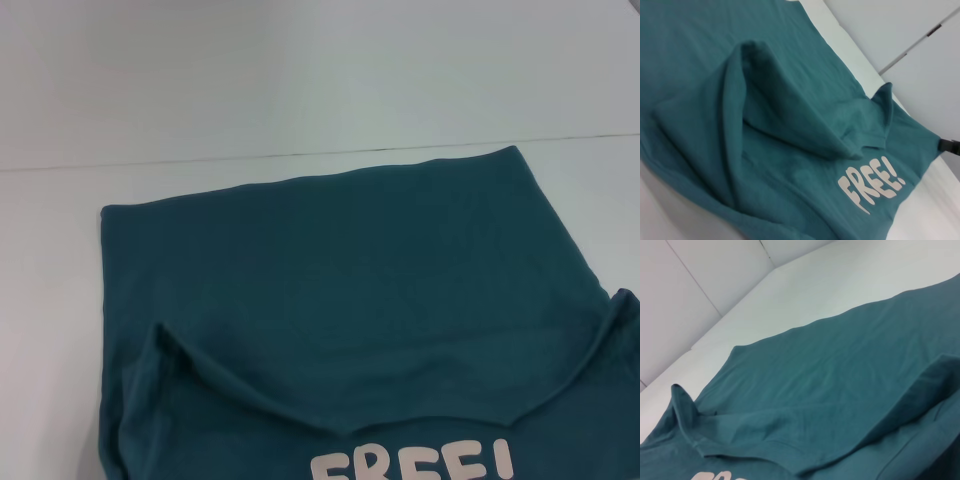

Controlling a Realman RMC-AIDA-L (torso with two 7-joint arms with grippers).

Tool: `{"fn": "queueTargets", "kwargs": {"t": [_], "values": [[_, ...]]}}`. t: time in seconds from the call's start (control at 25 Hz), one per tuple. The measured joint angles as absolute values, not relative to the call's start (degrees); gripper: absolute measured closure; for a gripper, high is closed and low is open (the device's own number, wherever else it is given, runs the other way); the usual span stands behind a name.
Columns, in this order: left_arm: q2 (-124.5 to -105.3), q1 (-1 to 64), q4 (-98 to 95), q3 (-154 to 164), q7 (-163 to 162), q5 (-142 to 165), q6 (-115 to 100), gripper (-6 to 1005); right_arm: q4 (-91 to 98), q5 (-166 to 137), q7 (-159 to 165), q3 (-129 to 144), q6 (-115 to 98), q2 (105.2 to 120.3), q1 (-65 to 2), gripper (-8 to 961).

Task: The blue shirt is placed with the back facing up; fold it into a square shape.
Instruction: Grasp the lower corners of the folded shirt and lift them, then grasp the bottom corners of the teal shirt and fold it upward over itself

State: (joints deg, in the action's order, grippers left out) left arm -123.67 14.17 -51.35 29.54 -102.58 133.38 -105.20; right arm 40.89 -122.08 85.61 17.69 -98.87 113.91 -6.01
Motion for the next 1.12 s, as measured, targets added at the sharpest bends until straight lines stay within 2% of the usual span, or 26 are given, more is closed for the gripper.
{"fn": "queueTargets", "kwargs": {"t": [0.28, 0.92, 1.12], "values": [[-123.75, 13.9, -51.2, 28.8, -102.1, 133.7, -105.8, 983, 41.0, -122.6, 85.3, 17.6, -99.6, 113.95, -5.9, 921], [-122.63, 16.4, -50.4, 27.2, -102.0, 135.1, -105.3, 983, 40.8, -123.9, 81.6, 13.2, -103.4, 115.71, -1.6, 922], [-122.48, 16.8, -50.4, 27.2, -102.1, 135.1, -105.3, 982, 40.6, -125.4, 80.5, 10.9, -104.6, 115.81, -1.1, 922]]}}
